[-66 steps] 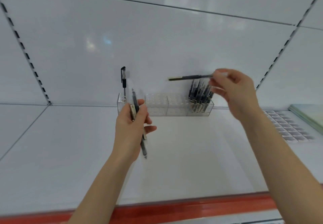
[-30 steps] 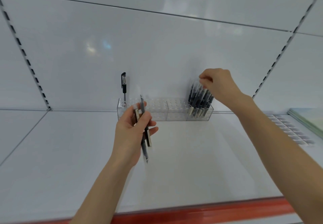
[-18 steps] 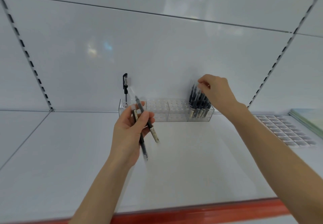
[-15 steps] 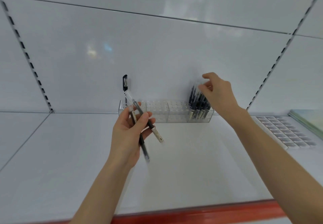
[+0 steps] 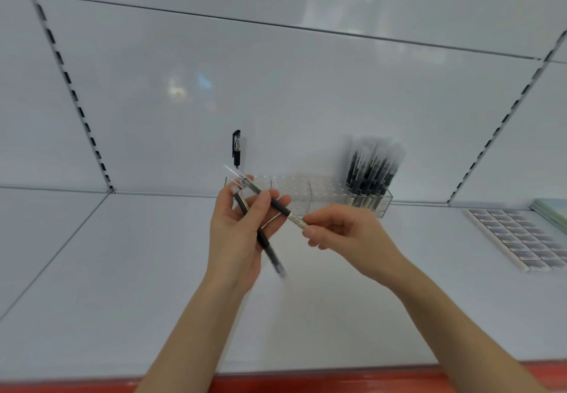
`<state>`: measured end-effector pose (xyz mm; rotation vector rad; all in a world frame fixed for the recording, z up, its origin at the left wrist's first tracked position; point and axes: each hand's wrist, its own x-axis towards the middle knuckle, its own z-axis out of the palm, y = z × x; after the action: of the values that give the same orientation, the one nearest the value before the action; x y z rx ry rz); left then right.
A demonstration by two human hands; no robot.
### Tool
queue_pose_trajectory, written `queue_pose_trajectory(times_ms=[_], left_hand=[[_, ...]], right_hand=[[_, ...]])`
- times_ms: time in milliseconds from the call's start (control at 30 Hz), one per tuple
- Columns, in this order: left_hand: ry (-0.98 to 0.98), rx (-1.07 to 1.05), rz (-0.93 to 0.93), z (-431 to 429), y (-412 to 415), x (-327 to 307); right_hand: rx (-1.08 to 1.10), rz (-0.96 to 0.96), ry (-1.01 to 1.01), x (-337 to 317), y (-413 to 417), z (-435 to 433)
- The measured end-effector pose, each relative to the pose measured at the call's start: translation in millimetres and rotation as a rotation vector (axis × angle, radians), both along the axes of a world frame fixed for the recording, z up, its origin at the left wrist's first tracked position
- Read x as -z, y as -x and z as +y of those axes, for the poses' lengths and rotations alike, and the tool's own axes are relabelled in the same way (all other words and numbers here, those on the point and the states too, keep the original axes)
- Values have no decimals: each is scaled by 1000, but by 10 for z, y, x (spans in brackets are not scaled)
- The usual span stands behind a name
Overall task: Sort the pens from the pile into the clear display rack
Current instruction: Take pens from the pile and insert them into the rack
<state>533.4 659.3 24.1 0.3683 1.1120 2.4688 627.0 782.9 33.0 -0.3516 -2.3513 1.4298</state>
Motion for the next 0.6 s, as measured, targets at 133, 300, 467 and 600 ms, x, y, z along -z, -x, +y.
queue_pose_trajectory(times_ms=[133,300,467,600], left_hand=[[52,-136,23,-81,99,24],[103,-159,61,-148,145,44],[125,-145,63,-149,132,62],[164,-104,104,-120,86,65]], right_hand=[[62,22,52,-16,-25,54],[107,77,260,-29,-33,109],[121,64,174,-22,-57,150],[20,-54,-295,-58,-29,78]])
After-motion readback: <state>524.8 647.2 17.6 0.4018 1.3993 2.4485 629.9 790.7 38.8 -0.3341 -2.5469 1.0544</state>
